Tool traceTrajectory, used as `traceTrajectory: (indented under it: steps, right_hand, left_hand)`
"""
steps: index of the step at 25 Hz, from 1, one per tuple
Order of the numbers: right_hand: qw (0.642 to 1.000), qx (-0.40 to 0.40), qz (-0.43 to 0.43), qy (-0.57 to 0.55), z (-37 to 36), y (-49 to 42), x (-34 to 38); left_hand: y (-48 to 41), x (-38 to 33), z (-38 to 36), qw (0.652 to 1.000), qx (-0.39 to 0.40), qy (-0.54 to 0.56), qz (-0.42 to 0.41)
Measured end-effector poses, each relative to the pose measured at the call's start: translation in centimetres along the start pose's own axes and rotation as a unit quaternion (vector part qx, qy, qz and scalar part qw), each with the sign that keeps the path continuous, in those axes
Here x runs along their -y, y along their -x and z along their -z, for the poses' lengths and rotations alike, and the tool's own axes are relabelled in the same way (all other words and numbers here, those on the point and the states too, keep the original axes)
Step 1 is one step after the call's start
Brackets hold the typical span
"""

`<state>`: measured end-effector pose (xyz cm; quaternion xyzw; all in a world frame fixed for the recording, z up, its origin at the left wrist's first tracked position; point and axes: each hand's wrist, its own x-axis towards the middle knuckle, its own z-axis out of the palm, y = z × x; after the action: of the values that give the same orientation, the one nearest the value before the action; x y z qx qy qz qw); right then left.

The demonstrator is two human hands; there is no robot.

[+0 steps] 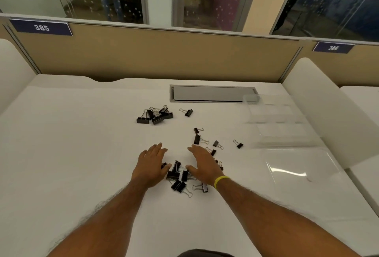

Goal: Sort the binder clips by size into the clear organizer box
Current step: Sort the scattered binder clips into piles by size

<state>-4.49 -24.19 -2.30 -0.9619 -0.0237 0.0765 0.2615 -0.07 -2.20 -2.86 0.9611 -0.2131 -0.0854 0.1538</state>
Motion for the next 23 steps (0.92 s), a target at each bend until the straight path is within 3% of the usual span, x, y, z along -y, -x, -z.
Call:
traceTrajectory:
  steps: [6, 11, 23]
  right_hand:
    - [0.999, -0.023, -0.019, -0.015, -0.2, 3.8, -1.6]
    - [0.999, -0.043, 0.015, 0.001, -0.7, 5.2, -1.0]
    - [0.995, 0.009, 0.080, 0.056, -3.1, 5.4, 1.3]
  left_hand:
    - [2.0, -0.8, -0.5, 1.000, -0.015, 0.002, -0.020]
    - [3.7, -1.9, -0.9, 0.997, -0.020, -0.028, -0.063]
    - [6.6, -1.3, -1.7, 0.996, -0.037, -0.033, -0.070]
